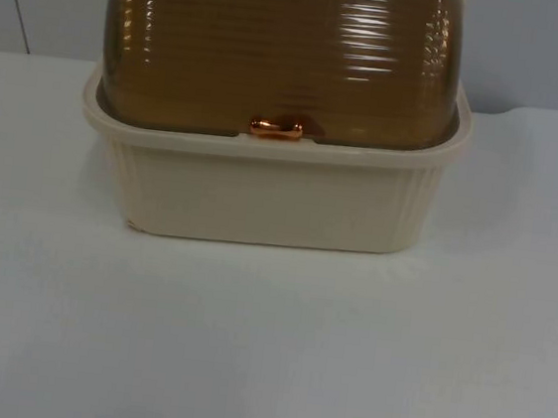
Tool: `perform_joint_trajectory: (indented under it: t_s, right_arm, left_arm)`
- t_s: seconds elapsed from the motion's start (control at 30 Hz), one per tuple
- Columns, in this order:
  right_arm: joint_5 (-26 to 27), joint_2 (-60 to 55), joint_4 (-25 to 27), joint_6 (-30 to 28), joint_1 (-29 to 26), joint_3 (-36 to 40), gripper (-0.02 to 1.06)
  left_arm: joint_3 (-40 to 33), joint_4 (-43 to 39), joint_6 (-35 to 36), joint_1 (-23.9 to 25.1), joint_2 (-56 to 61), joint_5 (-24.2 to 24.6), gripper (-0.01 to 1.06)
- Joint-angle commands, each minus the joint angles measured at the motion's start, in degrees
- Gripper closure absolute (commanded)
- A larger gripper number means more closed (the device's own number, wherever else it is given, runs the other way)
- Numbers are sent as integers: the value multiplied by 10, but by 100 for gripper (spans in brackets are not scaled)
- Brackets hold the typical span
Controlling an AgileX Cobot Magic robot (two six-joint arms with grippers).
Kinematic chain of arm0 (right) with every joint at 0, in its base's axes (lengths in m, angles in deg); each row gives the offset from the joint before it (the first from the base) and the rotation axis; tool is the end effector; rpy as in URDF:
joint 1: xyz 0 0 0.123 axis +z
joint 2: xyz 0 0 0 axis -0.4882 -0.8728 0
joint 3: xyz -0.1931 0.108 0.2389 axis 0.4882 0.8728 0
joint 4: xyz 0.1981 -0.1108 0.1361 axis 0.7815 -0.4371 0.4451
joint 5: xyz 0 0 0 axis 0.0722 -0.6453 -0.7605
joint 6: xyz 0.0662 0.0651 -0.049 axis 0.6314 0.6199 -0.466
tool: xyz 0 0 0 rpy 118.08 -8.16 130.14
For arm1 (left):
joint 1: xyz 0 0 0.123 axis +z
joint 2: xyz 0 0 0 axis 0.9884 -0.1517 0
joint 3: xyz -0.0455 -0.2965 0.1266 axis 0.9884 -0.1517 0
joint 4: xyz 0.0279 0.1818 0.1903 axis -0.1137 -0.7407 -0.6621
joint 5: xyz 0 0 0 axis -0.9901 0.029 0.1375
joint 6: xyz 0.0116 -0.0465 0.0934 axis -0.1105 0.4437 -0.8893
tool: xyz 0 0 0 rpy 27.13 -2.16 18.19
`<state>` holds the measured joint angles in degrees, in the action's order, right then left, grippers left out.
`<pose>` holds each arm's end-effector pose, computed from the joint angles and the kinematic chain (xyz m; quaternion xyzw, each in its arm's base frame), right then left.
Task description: Open the box lid with the left hand, place the block into the box with the right hand, then close the box lid with the left hand.
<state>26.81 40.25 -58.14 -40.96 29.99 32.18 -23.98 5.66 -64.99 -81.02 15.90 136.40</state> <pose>-0.0248 -0.0004 0.2799 -0.0132 0.8563 -0.0010 0.5164 -0.0226 0.0079 0.2747 -0.0249 0.8598 0.0316 0.5091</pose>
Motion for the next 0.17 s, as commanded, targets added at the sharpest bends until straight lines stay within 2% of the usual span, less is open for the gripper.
perform_joint_trajectory:
  t_s: [0.0, 0.1, 0.13]
  right_arm:
    - [6, 1, 0, 1, 0, 0, 1]
    - [5, 1, 4, 1, 0, 1, 1]
    - [5, 1, 4, 1, 0, 1, 1]
  left_arm:
    - [-2, 18, -28, -3, 2, -7, 0]
    - [-2, 34, -55, -3, 2, -7, 0]
    - [-2, 27, -39, -3, 2, -7, 0]
